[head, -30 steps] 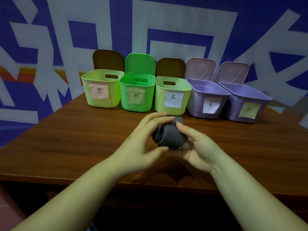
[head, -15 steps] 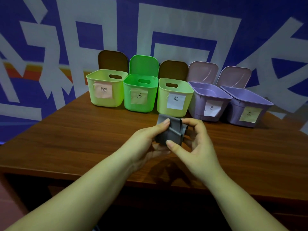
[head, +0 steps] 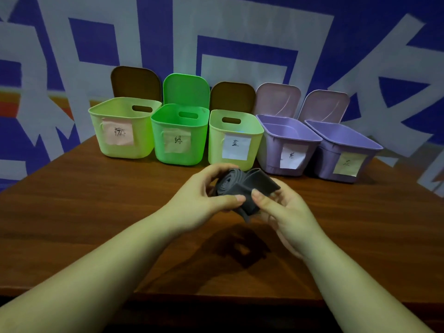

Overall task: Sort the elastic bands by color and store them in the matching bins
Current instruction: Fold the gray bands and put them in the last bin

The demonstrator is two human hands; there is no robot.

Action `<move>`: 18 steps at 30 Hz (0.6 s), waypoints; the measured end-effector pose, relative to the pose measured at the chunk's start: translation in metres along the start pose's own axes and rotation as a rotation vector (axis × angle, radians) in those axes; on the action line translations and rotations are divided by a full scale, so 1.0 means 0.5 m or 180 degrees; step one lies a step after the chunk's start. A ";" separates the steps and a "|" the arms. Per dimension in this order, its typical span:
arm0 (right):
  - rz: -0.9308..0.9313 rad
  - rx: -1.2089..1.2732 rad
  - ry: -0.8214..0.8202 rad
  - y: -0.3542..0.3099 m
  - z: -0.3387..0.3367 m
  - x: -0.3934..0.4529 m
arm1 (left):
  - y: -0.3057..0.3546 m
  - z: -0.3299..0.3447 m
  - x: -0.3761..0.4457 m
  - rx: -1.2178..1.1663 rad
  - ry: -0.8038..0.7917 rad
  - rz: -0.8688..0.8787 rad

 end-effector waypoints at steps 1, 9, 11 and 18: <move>0.0007 0.0134 0.0017 0.002 -0.009 0.018 | -0.001 -0.003 0.019 0.0071 -0.0063 0.0057; 0.0308 0.1180 0.0553 -0.017 -0.076 0.176 | -0.021 0.021 0.220 0.0131 -0.0059 0.0286; 0.0434 0.1337 0.0839 -0.031 -0.092 0.212 | -0.027 0.032 0.264 0.0364 -0.0092 0.0341; 0.0828 0.1949 0.1325 -0.135 -0.176 0.278 | 0.053 0.073 0.375 0.1416 -0.0601 0.0731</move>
Point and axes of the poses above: each hand's wrist, its own x-axis towards the middle knuckle, its own z-axis out of the palm, y = z × x, the point moved 1 cm from there along x, towards the middle knuckle, and after that the axes turned 15 degrees about x, right-handed, at the moved point
